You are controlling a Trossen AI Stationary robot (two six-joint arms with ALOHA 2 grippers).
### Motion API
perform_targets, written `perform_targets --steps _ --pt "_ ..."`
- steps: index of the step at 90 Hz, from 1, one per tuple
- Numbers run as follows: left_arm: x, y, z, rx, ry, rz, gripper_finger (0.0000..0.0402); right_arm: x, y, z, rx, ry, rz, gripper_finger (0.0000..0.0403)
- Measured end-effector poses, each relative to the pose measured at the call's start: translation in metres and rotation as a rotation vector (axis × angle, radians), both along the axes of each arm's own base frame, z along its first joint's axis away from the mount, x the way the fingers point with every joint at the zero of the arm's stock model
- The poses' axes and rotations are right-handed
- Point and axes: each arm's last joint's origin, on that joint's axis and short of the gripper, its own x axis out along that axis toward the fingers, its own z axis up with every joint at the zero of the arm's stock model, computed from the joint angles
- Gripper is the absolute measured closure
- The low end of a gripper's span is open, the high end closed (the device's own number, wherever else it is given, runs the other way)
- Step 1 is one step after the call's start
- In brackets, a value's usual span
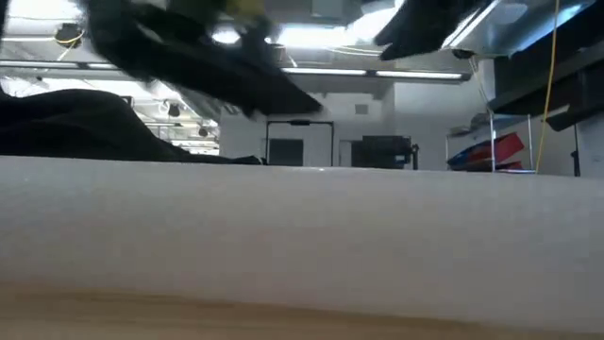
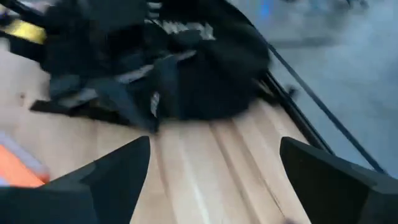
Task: Unpack backpack
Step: Move the black bag to the center of the table
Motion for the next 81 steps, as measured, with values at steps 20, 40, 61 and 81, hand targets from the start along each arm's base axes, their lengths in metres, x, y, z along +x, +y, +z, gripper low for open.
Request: perform_targets --steps 20,40,61,81 --pt "-0.091 -0.051 0.021 0.167 -0.166 -0.207 0.0270 0.044 -0.007 -0.059 -0.071 -0.087 0.027 0.0062" --pt "-0.139 -0.064 -0.004 -0.040 -0.106 -0.215 0.0270 0.114 -0.036 -0.113 0.036 -0.057 0.096 0.0062" --pt "-0.160 -0.081 -0.031 -0.171 0.008 -0.298 0.0270 0.185 -0.047 -0.145 0.094 -0.006 0.160 0.0062" --pt "-0.177 -0.100 -0.043 -0.236 0.120 -0.396 0.0270 0.212 -0.047 -0.151 0.118 0.124 0.171 0.0119"
